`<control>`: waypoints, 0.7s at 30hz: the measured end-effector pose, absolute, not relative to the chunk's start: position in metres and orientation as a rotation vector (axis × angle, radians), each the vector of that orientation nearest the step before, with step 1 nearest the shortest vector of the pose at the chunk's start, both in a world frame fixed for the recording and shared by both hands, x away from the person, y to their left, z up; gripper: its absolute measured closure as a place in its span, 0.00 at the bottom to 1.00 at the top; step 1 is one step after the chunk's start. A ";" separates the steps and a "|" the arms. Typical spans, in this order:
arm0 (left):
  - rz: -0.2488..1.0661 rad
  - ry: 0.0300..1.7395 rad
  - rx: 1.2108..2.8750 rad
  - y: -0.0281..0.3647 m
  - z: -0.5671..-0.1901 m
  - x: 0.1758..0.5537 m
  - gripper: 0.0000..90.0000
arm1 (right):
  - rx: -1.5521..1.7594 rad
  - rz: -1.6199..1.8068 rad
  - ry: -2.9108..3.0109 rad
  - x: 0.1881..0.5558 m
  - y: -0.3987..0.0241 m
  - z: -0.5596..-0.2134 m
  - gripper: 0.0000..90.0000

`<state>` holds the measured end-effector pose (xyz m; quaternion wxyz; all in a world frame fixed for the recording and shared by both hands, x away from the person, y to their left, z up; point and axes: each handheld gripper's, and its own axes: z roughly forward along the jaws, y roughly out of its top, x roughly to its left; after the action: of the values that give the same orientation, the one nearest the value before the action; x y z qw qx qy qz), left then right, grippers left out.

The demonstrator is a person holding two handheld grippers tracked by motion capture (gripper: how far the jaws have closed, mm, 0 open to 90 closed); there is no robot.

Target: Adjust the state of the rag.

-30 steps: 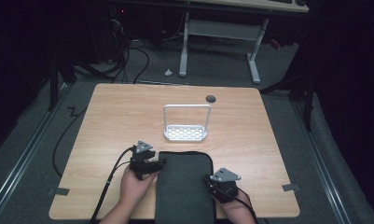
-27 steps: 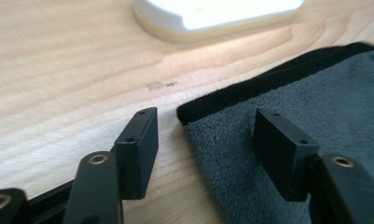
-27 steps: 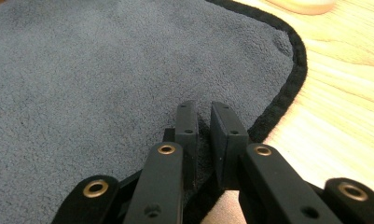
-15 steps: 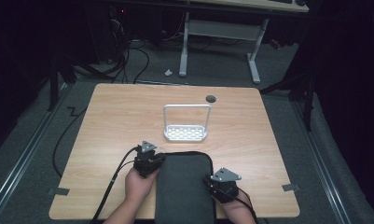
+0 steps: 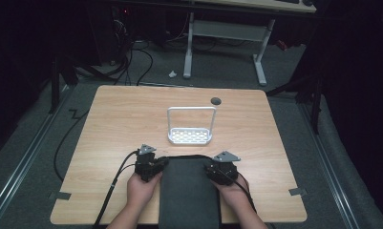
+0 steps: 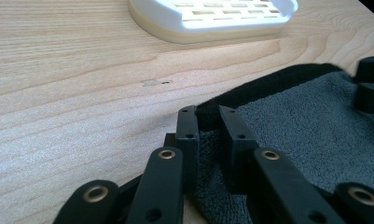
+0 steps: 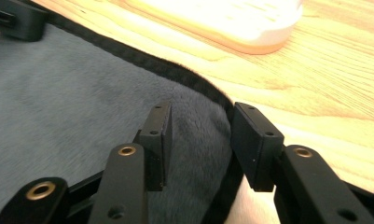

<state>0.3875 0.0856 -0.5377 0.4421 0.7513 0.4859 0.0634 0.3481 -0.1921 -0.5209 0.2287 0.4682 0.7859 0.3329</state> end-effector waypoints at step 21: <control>0.149 1.204 1.864 0.086 -0.538 0.387 0.87 | 1.309 0.924 2.202 0.354 -0.187 -0.527 0.76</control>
<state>0.3874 0.0861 -0.5378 0.4429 0.7514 0.4853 0.0601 0.3538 -0.1868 -0.5269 0.2076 0.4701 0.7910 0.3320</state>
